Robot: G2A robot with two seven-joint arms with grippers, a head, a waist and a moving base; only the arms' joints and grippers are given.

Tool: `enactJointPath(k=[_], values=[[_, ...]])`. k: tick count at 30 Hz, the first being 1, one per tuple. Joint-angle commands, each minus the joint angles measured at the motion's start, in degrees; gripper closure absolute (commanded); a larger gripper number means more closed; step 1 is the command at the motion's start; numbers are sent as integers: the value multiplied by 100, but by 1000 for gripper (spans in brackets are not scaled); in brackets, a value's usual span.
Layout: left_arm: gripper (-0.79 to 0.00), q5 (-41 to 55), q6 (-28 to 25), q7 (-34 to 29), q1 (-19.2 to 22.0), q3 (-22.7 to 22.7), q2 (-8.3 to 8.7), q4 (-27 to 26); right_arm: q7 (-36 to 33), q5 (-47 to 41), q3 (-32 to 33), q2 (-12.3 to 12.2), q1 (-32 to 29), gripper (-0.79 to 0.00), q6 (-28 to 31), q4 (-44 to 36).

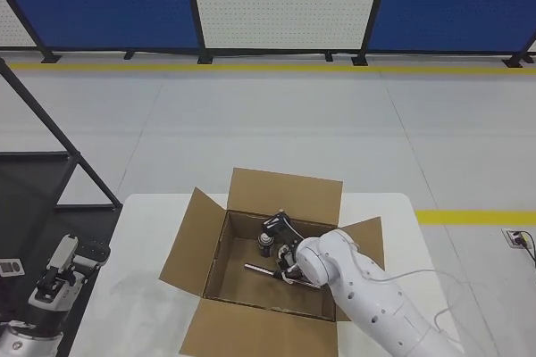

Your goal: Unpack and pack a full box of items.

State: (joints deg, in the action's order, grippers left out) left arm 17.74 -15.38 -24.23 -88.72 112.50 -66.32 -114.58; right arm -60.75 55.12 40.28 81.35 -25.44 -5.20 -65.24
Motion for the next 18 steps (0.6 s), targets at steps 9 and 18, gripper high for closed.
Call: enactJointPath(k=[9, 18], values=[[-785, 0, 0, 0, 0, 0, 0, 0, -128, 277, 263, -60, -196, -631, -24, -343], [-785, 0, 0, 0, 0, 0, 0, 0, -301, 895, 910, -304, -810, -785, -108, -1905]])
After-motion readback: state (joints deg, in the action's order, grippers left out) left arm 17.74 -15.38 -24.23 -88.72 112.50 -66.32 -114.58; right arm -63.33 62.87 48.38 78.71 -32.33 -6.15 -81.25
